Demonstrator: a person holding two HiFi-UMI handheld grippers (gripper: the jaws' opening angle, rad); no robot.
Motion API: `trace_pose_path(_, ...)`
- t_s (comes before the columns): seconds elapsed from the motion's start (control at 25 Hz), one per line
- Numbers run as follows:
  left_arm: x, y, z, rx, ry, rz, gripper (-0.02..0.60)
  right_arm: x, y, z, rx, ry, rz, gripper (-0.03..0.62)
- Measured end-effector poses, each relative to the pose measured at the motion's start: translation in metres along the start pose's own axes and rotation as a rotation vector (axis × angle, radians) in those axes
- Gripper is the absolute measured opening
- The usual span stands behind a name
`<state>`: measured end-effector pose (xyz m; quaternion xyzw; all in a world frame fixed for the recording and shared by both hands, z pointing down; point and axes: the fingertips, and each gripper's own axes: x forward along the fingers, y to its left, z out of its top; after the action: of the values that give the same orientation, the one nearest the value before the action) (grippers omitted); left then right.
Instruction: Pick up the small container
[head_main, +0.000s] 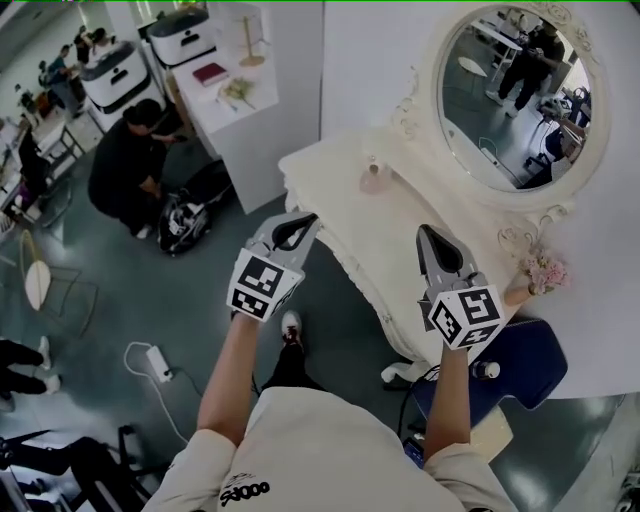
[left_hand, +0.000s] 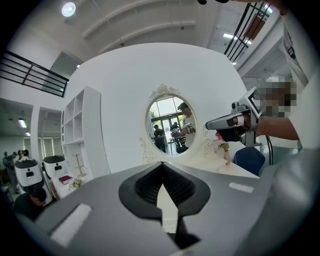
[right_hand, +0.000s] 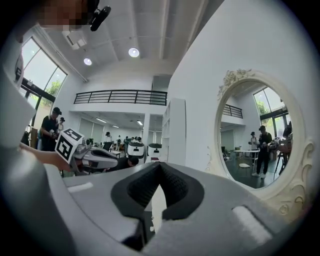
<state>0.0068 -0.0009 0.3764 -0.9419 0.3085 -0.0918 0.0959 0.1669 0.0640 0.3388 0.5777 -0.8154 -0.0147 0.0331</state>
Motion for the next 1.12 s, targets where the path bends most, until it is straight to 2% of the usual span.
trace_pose_path(0.28, 0.066, 0.106, -0.013, -0.013, 0.000, -0.052, 0.018, 0.115, -0.030, 0.002, 0.010, 0.050, -0.089, 0.002)
trace_pose_path(0.52, 0.115, 0.171, -0.030, -0.084, 0.024, -0.103, 0.018, 0.186, -0.053, -0.005, 0.042, 0.094, -0.169, 0.002)
trace_pose_path(0.64, 0.135, 0.187, -0.043, -0.123, 0.037, -0.147, 0.018, 0.208, -0.064, -0.016, 0.055, 0.119, -0.197, 0.002)
trace_pose_path(0.76, 0.149, 0.195, -0.056, -0.220, 0.029, -0.215, 0.018, 0.224, -0.070, -0.033, 0.065, 0.163, -0.223, 0.002)
trace_pose_path(0.84, 0.157, 0.201, -0.067, -0.263, 0.035, -0.230, 0.018, 0.234, -0.075, -0.044, 0.075, 0.189, -0.238, 0.002)
trace_pose_path(0.96, 0.167, 0.200, -0.088, -0.246, 0.079, -0.233, 0.018, 0.243, -0.084, -0.064, 0.077, 0.239, -0.249, 0.005)
trace_pose_path(1.12, 0.183, 0.197, -0.107, -0.194, 0.131, -0.221, 0.019, 0.259, -0.096, -0.093, 0.075, 0.299, -0.221, 0.048)
